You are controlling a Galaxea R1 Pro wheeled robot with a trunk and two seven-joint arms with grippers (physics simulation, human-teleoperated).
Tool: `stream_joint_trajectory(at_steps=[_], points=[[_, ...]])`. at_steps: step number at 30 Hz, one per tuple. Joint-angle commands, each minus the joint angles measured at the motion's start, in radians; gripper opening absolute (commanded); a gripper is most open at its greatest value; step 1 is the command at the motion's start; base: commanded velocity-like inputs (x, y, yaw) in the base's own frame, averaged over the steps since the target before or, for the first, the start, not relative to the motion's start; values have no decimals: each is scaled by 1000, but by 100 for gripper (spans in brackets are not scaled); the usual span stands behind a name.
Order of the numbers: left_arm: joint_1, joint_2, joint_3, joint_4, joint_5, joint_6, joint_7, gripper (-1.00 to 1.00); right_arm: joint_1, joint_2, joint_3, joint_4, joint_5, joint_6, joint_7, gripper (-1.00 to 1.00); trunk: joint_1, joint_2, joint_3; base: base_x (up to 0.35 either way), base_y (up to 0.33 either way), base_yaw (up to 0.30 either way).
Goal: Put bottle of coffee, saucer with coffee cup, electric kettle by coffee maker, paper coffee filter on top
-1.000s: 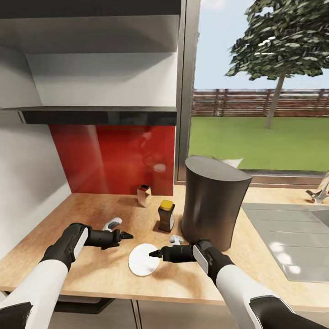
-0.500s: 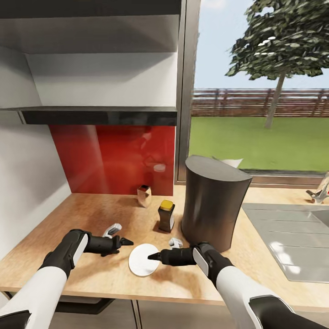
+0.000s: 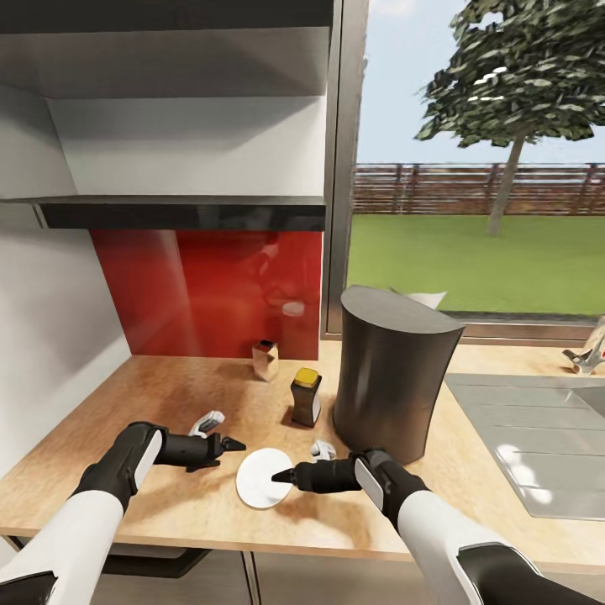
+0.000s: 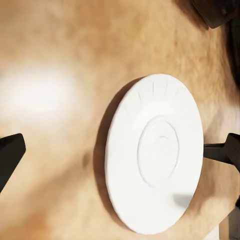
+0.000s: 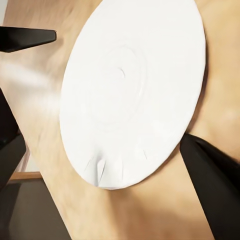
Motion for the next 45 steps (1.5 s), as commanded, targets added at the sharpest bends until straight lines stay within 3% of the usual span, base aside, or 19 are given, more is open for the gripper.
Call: stream_joint_trajectory(at_steps=[1,10,16,29,35,45], points=[[-1,0,3,-2,0,8,-3,100,0,0,11,0,-1,9,-4,100,1,-2,-3,0,0,0],[-1,-7,5,-11,0,21,-5,100,0,0,11,0,-1,8,-4,100,1,-2,-3,0,0,0],[-1,-6,2,-11,0,20,-60,100,0,0,11,0,-1,7,-4,100,1,-2,-3,0,0,0],[-1,-12,4,12,-1,18,-67,100,0,0,11,0,-1,8,-4,100,1,-2,-3,0,0,0],[-1,-37,4,48,-6,8,-67,100,0,0,11,0,-1,7,-4,100,1,-2,-3,0,0,0],[-1,-47,4,51,-6,11,-67,100,0,0,11,0,-1,7,-4,100,1,-2,-3,0,0,0]])
